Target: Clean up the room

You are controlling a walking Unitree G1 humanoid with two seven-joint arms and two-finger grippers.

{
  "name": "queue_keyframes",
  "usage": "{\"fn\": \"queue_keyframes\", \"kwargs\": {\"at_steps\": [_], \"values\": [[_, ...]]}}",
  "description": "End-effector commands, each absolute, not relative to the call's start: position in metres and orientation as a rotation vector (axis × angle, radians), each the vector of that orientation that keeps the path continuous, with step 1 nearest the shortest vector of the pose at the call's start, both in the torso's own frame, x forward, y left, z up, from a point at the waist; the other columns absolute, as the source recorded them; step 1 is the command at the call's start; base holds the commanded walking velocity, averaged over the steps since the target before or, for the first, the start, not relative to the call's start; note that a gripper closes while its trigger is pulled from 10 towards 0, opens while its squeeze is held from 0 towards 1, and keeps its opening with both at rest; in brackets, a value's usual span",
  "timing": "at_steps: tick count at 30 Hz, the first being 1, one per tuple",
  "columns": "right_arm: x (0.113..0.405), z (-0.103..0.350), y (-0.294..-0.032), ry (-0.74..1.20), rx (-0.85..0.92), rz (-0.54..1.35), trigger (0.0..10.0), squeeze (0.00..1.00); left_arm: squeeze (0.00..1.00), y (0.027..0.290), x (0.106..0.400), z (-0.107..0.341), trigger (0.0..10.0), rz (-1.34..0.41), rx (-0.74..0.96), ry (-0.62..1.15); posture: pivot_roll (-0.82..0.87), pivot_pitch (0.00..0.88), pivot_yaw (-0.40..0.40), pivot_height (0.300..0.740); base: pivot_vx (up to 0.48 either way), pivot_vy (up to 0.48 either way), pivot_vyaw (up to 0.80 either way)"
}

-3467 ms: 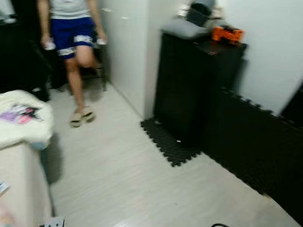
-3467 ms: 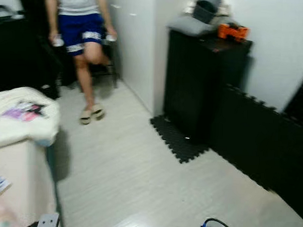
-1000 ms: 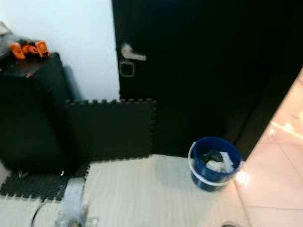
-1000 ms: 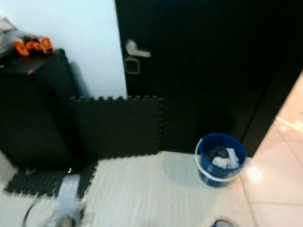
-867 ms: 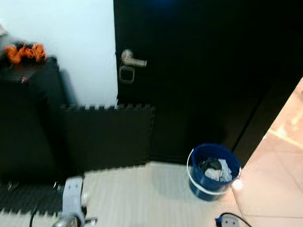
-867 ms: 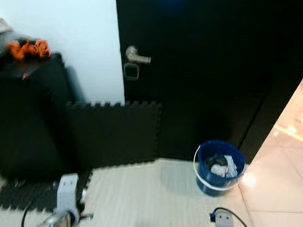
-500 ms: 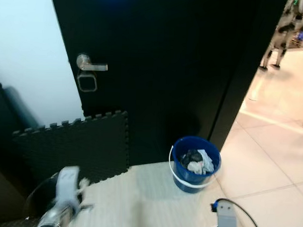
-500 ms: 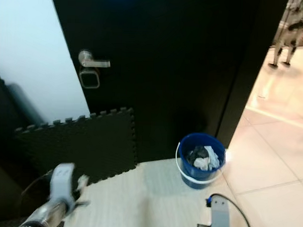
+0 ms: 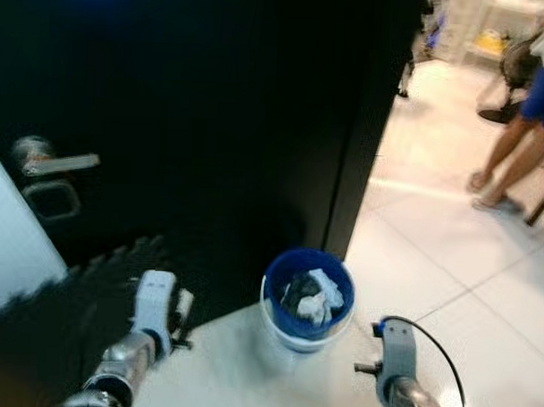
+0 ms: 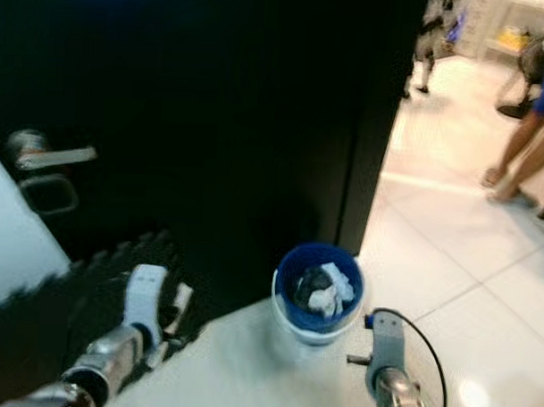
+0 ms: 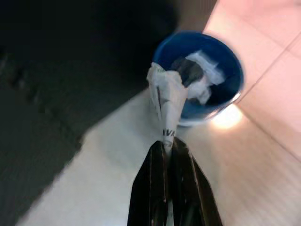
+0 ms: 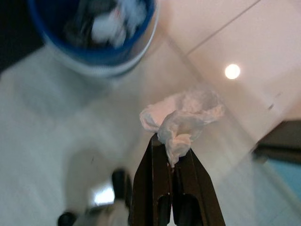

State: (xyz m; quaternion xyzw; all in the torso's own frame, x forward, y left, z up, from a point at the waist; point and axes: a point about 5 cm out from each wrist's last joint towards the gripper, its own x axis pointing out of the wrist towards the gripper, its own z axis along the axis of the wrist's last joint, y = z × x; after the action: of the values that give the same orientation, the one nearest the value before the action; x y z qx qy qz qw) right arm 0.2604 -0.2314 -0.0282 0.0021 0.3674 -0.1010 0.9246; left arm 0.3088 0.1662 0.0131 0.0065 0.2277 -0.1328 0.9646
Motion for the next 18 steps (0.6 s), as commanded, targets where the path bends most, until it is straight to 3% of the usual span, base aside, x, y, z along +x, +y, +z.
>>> {"fn": "queue_keyframes", "kwargs": {"at_steps": [1, 16, 18], "values": [[0.261, -0.03, -0.223, 0.748, 0.035, -0.197, 10.0, 0.0, 0.0, 0.173, 0.303, 0.008, 10.0, -0.282, 0.041, 0.482, -0.07, 0.027, 0.041, 0.74, 0.386, 0.0, -0.76], [0.296, -0.004, -0.203, 0.625, 0.046, -0.132, 10.0, 0.0, 0.0, 0.121, 0.325, 0.039, 10.0, -0.593, 0.101, 0.348, -0.07, 0.025, 0.049, 0.74, 0.385, 0.0, -0.76], [0.307, 0.006, -0.192, 0.584, 0.054, -0.098, 10.0, 0.0, 0.0, 0.1, 0.331, 0.05, 10.0, -0.684, 0.094, 0.315, -0.07, 0.021, 0.048, 0.74, 0.373, 0.0, -0.76]]}}
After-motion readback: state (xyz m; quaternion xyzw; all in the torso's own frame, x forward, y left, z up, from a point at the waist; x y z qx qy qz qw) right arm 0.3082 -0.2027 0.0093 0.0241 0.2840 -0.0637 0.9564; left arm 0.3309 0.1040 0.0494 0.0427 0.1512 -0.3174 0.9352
